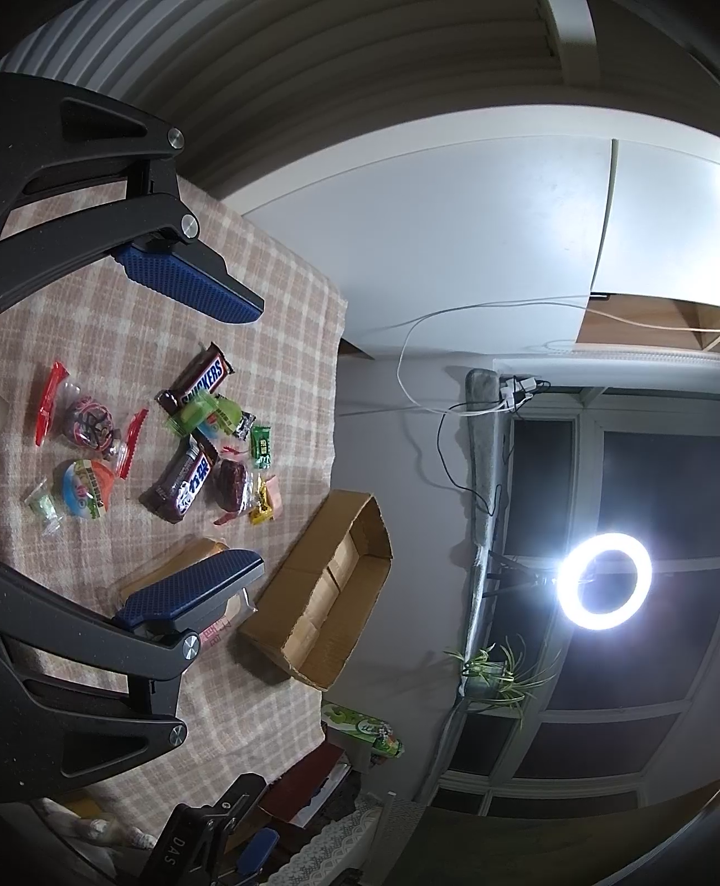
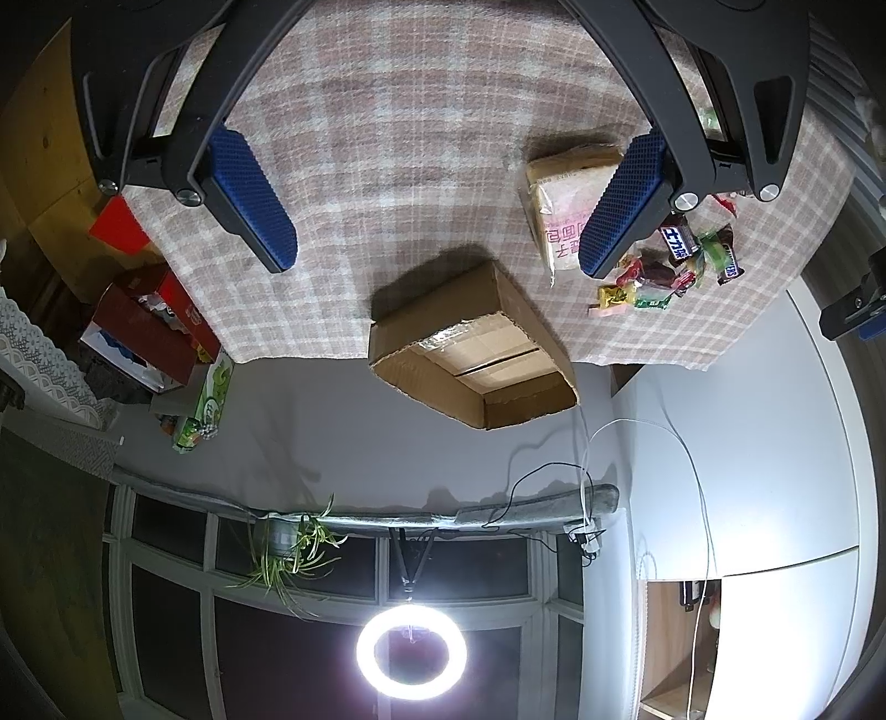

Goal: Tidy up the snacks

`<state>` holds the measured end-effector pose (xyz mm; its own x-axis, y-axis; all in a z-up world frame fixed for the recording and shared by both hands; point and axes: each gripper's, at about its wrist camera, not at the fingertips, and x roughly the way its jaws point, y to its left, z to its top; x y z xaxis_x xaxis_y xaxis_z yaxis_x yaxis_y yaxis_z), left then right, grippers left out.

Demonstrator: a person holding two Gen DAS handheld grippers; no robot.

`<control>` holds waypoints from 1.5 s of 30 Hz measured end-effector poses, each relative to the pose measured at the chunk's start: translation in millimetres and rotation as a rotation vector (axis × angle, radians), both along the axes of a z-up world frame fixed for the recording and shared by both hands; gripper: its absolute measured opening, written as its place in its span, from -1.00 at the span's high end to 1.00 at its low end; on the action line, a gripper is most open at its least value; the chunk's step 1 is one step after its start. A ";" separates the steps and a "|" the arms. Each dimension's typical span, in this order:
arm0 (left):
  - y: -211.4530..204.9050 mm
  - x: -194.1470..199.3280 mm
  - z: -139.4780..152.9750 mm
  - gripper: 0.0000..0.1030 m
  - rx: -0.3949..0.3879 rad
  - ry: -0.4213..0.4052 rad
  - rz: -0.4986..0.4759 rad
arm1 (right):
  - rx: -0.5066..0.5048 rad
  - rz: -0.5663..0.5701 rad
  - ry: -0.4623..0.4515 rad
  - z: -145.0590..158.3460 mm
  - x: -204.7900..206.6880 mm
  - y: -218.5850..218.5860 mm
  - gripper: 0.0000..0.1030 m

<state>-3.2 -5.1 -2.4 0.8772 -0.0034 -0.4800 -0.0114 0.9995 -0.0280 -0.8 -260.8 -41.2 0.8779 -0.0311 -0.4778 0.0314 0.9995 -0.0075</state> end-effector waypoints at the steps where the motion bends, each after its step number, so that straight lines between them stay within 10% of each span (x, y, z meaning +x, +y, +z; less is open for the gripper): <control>1: 0.3 0.3 -0.7 -0.64 -0.001 0.001 -0.001 | 0.001 0.001 0.001 -1.9 -0.8 0.0 -1.00; 26: -4.0 23.3 -20.5 -0.64 -0.046 0.101 -0.050 | 0.017 0.037 0.086 -9.4 21.8 -5.7 -1.00; 45: -25.4 56.7 -73.5 -0.60 -0.290 0.335 -0.277 | 0.215 0.320 0.319 -49.5 79.7 -8.8 -0.90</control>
